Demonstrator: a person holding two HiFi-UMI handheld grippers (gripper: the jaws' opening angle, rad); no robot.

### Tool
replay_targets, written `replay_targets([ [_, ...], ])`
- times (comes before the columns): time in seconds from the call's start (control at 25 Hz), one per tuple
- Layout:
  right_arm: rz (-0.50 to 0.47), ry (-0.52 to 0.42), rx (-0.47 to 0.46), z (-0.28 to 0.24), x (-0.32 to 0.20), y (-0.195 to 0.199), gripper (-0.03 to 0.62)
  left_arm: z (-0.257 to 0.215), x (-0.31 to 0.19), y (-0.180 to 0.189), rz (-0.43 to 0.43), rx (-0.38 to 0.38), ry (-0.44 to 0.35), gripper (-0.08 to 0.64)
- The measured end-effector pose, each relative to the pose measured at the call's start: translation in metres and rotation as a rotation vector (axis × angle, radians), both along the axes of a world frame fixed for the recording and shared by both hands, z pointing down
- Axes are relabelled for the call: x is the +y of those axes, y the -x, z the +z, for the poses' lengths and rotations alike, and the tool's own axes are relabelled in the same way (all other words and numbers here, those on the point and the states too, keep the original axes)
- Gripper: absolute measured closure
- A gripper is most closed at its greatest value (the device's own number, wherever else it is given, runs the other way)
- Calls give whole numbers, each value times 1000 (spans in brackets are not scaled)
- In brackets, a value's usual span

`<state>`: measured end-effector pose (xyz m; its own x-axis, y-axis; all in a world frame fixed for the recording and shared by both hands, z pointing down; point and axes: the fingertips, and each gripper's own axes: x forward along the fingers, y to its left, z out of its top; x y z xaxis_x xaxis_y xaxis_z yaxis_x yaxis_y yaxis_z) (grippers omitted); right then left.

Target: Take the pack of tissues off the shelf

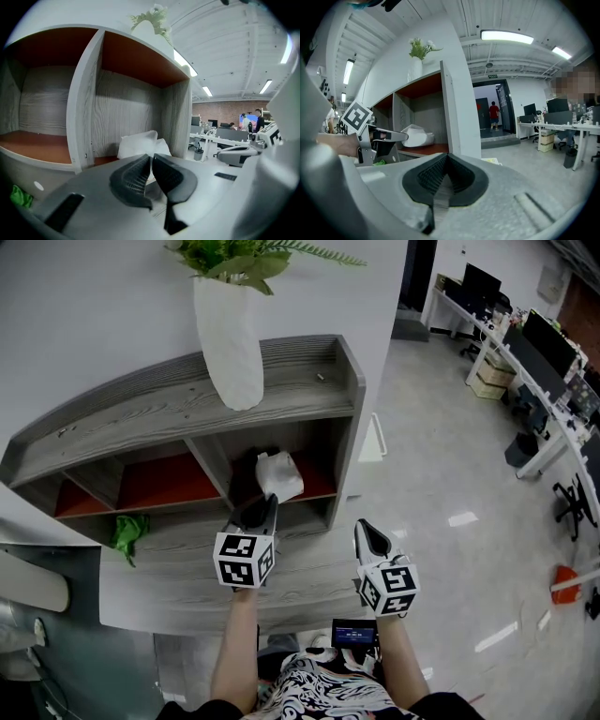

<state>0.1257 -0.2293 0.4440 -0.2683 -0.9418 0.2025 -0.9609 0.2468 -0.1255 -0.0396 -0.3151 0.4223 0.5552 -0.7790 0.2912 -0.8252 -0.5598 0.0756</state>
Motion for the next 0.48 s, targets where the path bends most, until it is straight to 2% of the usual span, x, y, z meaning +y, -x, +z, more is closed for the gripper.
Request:
replay_targets([
  [0.48,-49,-19,1,-3,15,7,589,-11,29,10,-38,-8,-35,548],
])
